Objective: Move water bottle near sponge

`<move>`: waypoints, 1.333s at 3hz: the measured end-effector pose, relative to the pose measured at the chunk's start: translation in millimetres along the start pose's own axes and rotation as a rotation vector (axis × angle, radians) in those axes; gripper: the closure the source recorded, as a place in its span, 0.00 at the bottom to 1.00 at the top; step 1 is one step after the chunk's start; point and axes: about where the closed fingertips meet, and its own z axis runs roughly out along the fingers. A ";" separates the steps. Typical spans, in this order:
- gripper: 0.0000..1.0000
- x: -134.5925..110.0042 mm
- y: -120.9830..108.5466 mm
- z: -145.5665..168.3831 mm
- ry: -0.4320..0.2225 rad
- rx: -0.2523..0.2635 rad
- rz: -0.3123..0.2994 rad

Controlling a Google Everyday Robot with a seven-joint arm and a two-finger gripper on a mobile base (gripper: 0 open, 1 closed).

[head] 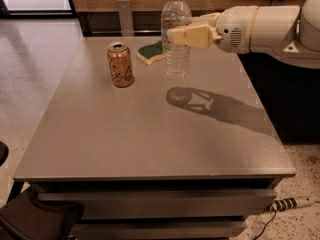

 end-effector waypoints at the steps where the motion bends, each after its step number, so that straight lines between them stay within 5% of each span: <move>1: 1.00 -9.1 -72.4 -17.7 0.055 0.095 -0.036; 2: 1.00 -0.2 -130.8 -14.3 0.028 0.128 -0.085; 4: 1.00 30.4 -183.1 22.5 -0.079 0.115 -0.130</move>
Offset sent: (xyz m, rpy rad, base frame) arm 0.1388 -0.1078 -0.0070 -0.1107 -0.1192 -0.1284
